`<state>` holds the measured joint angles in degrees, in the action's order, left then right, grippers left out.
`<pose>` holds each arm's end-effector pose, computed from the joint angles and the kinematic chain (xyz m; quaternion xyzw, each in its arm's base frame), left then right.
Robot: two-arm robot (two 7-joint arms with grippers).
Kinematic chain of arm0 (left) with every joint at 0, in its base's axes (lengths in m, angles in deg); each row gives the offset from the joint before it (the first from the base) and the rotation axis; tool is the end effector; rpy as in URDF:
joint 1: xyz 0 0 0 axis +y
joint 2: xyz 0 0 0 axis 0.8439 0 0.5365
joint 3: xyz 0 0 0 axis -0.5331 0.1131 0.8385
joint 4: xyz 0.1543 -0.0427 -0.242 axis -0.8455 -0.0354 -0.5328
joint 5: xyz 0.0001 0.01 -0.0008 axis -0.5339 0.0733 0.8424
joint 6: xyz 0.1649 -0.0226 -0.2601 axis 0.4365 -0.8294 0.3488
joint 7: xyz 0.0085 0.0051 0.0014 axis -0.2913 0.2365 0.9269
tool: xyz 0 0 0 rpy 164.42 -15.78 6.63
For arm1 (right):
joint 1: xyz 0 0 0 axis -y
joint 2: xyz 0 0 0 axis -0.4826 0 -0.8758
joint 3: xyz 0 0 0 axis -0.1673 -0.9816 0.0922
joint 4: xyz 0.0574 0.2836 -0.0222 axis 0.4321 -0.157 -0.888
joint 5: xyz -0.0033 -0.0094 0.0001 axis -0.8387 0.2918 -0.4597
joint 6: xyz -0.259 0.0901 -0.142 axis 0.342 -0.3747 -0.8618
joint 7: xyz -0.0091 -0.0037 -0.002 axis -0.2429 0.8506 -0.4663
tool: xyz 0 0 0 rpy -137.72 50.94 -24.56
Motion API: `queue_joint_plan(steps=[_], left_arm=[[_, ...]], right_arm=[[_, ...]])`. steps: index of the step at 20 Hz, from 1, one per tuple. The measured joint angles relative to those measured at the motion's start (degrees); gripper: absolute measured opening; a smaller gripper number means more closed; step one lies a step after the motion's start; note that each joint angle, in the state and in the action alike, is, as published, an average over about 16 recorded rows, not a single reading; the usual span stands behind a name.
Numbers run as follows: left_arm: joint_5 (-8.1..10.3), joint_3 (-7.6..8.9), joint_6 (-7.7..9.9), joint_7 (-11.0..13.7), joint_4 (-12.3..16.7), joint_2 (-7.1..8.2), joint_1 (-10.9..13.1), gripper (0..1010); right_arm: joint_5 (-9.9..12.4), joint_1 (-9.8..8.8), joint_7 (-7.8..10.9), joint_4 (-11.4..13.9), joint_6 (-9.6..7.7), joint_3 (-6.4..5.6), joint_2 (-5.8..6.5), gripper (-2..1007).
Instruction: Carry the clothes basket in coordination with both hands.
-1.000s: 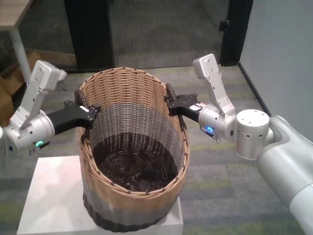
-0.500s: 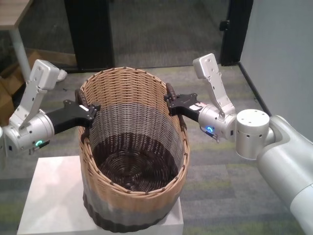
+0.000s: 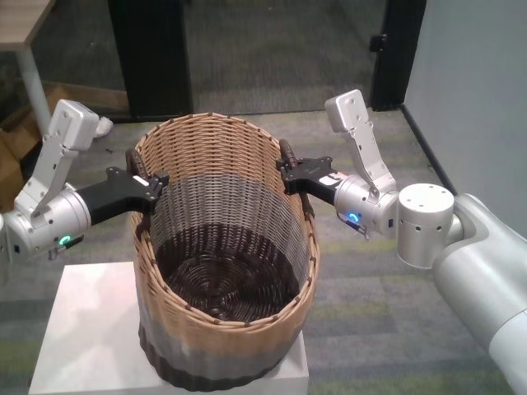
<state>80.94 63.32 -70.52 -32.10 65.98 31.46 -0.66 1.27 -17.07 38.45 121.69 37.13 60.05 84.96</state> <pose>0.4678 0.0758 -0.2331 0.0938 -0.0262 0.4068 0.9083 0.5161 0.0376 -0.2505 -0.1101 0.0409 -0.4561 0.8821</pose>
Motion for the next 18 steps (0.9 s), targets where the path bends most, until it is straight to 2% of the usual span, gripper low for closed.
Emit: queue_joint_plan(steps=[5,9,14,18], left_arm=[[0.04,0.04,-0.05,0.0,0.04,0.02,0.03,60],[0.07,0.06,-0.09,0.0,0.08,0.03,0.05,147],[0.1,0.08,-0.13,0.0,0.11,0.05,0.07,320],[0.12,0.1,-0.14,-0.01,0.13,0.05,0.08,486]], right_arm=[[0.04,-0.02,0.0,0.04,0.0,0.02,0.02,50],[0.07,-0.03,0.0,0.06,0.0,0.03,0.03,105],[0.09,-0.03,0.01,0.09,0.0,0.04,0.05,235],[0.11,-0.04,0.01,0.1,0.01,0.05,0.06,384]])
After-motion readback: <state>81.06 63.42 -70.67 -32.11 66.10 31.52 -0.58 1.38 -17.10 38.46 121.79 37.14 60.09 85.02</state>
